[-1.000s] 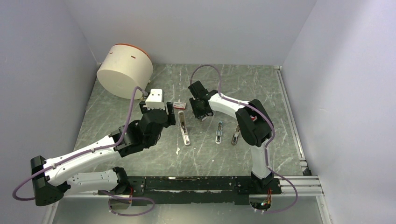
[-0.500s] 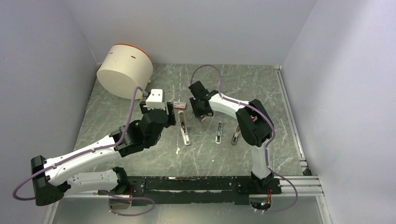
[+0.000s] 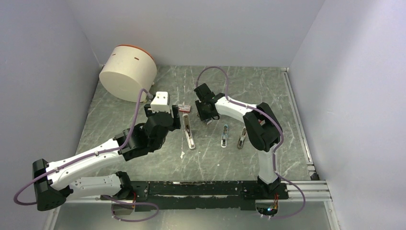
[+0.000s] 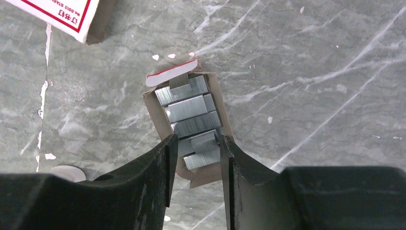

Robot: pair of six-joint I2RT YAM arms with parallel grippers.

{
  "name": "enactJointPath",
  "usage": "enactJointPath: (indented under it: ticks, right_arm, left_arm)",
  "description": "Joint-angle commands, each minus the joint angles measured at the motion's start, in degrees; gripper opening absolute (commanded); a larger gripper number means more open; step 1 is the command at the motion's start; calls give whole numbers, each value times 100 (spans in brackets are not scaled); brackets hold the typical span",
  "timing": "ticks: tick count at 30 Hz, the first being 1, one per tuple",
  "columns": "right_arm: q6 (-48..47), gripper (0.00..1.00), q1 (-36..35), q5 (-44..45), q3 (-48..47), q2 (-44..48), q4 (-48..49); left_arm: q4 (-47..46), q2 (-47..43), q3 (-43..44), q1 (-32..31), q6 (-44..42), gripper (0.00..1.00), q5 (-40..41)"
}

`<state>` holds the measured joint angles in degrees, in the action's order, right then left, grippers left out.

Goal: Load the staples into the stapler

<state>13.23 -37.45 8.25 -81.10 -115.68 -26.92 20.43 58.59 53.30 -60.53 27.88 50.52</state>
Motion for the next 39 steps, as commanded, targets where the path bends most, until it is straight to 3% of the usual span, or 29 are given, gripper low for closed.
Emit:
enactJointPath:
  ticks: [1, 10, 22, 39]
  right_arm:
    - [31, 41, 18, 76, 81, 266, 62]
    - [65, 30, 41, 137, 64, 129, -29]
    - [21, 37, 99, 89, 77, 38, 7]
    - [34, 24, 171, -127, 145, 74, 110]
  left_arm:
    - [-9, 21, 38, 28, 25, 74, -50]
    - [-1, 34, 30, 33, 31, 74, -51]
    - [-2, 38, 32, 33, 33, 74, -47]
    - [21, 56, 49, 32, 31, 74, -36]
